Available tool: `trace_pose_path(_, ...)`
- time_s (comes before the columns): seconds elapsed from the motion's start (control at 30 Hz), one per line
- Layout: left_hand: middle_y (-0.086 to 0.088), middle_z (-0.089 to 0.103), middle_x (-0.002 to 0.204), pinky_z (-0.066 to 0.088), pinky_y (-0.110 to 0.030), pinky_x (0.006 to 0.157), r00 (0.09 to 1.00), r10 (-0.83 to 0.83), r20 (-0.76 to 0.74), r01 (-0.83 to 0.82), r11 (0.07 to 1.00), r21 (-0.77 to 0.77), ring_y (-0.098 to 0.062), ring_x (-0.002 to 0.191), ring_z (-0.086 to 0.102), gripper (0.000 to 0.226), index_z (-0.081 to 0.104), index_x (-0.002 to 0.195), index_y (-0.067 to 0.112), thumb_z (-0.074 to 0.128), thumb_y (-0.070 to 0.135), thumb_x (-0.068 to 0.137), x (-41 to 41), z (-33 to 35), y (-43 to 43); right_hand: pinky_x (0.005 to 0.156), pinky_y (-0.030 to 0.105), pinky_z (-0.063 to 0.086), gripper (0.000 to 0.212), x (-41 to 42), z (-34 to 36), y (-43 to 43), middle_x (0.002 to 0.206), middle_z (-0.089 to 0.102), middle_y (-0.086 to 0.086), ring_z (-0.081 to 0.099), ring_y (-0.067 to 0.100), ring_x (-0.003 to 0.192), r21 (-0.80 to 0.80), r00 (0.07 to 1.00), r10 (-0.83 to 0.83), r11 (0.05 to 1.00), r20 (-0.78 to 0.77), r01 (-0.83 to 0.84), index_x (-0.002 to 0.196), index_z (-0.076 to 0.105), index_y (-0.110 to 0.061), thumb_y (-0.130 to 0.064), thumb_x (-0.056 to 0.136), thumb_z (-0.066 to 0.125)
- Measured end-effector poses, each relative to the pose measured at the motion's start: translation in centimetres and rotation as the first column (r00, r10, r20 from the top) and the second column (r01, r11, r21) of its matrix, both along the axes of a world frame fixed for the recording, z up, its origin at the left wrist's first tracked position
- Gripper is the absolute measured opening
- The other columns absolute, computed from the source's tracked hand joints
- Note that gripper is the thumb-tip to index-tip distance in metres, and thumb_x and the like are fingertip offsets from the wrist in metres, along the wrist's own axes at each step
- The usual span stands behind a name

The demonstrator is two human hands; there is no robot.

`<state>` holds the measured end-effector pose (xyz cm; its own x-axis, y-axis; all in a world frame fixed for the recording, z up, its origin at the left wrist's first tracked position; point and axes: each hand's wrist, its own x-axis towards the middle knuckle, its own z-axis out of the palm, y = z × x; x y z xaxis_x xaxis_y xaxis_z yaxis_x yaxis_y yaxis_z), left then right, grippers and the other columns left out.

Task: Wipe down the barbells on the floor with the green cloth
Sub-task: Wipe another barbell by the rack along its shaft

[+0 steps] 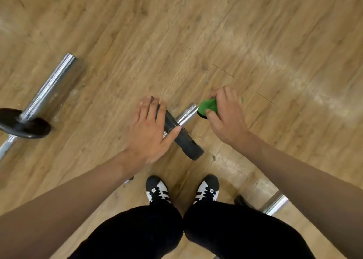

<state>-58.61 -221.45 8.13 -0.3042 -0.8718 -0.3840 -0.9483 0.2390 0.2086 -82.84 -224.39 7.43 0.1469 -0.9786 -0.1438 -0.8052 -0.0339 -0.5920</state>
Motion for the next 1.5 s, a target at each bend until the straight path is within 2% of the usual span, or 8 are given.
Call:
trace_pose_path(0.2,-0.019,0.013,0.172,-0.003,-0.043,0.129,1.0,0.009,-0.006,-0.009,1.0,0.0,-0.033,0.161,0.004,0.113,0.013,0.165,0.004,0.009,0.088,0.09,-1.8,-8.5,-1.7,0.079,0.044,0.034,0.026,-2.3,-10.7,-3.0,0.1,0.051,0.014,0.043,0.027,0.092,-0.122,0.89,0.443,0.882,-0.113,-0.455,0.106,0.056,-0.006,-0.025,0.089,0.049)
trace_pose_path(0.5,-0.019,0.044,0.159,0.013,-0.049,0.128,0.99,-0.091,-0.107,0.063,0.969,-0.24,-0.038,0.154,0.03,0.113,0.038,0.158,0.002,0.038,0.085,0.082,-1.5,-11.6,-2.6,0.083,0.045,0.046,0.027,1.5,-21.4,-3.4,0.118,0.062,0.019,0.053,0.033,0.1,-0.392,0.745,0.655,0.656,-0.128,-0.644,0.128,0.047,-0.01,-0.023,0.106,0.057)
trace_pose_path(0.77,-0.019,0.045,0.159,0.016,-0.055,0.127,0.989,-0.076,-0.125,0.034,0.952,-0.305,-0.039,0.155,0.029,0.108,0.042,0.156,0.002,0.04,0.081,0.082,-1.3,-12.0,-3.0,0.122,0.058,0.029,0.049,-1.2,-23.9,-3.9,0.161,0.044,0.012,0.038,0.037,0.15,-0.366,0.599,0.714,0.482,-0.362,-0.796,0.155,0.047,-0.017,-0.039,0.113,0.038)
trace_pose_path(0.93,-0.017,0.018,0.171,0.002,-0.052,0.13,1.0,-0.015,-0.027,0.008,0.968,-0.252,-0.034,0.161,0.003,0.115,0.028,0.163,0.008,0.035,0.088,0.081,-1.4,-11.0,-2.1,0.12,0.069,0.02,0.062,0.5,-23.0,-2.8,0.168,0.029,0.013,0.026,0.042,0.154,-0.166,0.583,0.678,0.578,-0.447,-0.799,0.16,0.036,-0.028,-0.058,0.11,0.015)
trace_pose_path(1.1,-0.013,0.012,0.173,-0.003,-0.048,0.13,0.998,0.037,-0.049,-0.047,0.978,-0.202,-0.028,0.162,-0.004,0.116,0.021,0.165,0.012,0.035,0.089,0.079,-1.6,-10.8,-1.2,0.124,0.061,0.021,0.058,-1.5,-23.5,-1.8,0.171,0.019,0.014,0.015,0.038,0.158,-0.244,0.581,0.715,0.529,-0.388,-0.813,0.165,0.025,-0.023,-0.046,0.111,0.027)
trace_pose_path(1.17,-0.013,0.016,0.172,0.003,-0.053,0.13,0.997,0.029,-0.069,-0.043,0.977,-0.21,-0.031,0.162,0.001,0.111,0.025,0.164,0.014,0.037,0.086,0.08,-2.0,-10.9,-1.2,0.118,0.06,0.034,0.052,-1.4,-23.4,-1.8,0.162,0.042,0.016,0.037,0.038,0.15,-0.35,0.652,0.706,0.558,-0.276,-0.752,0.156,0.045,-0.015,-0.037,0.111,0.032)
trace_pose_path(1.27,-0.013,0.018,0.172,0.006,-0.055,0.129,0.995,0.032,-0.098,-0.056,0.965,-0.255,-0.033,0.161,0.005,0.101,0.032,0.163,0.021,0.041,0.081,0.081,-2.7,-11.2,-1.2,0.093,0.05,0.051,0.04,0.8,-22.0,-2.5,0.125,0.069,0.01,0.066,0.032,0.112,-0.381,0.868,0.495,0.809,0.03,-0.448,0.134,0.063,-0.009,-0.031,0.106,0.045)
trace_pose_path(1.5,-0.016,0.029,0.168,0.02,-0.062,0.124,0.992,0.018,-0.121,-0.056,0.947,-0.316,-0.038,0.159,0.015,0.097,0.043,0.158,0.017,0.048,0.073,0.08,-3.1,-11.5,-0.3,0.102,0.051,0.04,0.055,0.9,-23.4,-0.3,0.149,0.054,0.016,0.051,0.038,0.133,-0.22,0.78,0.522,0.763,-0.344,-0.608,0.142,0.056,-0.018,-0.051,0.11,0.027)
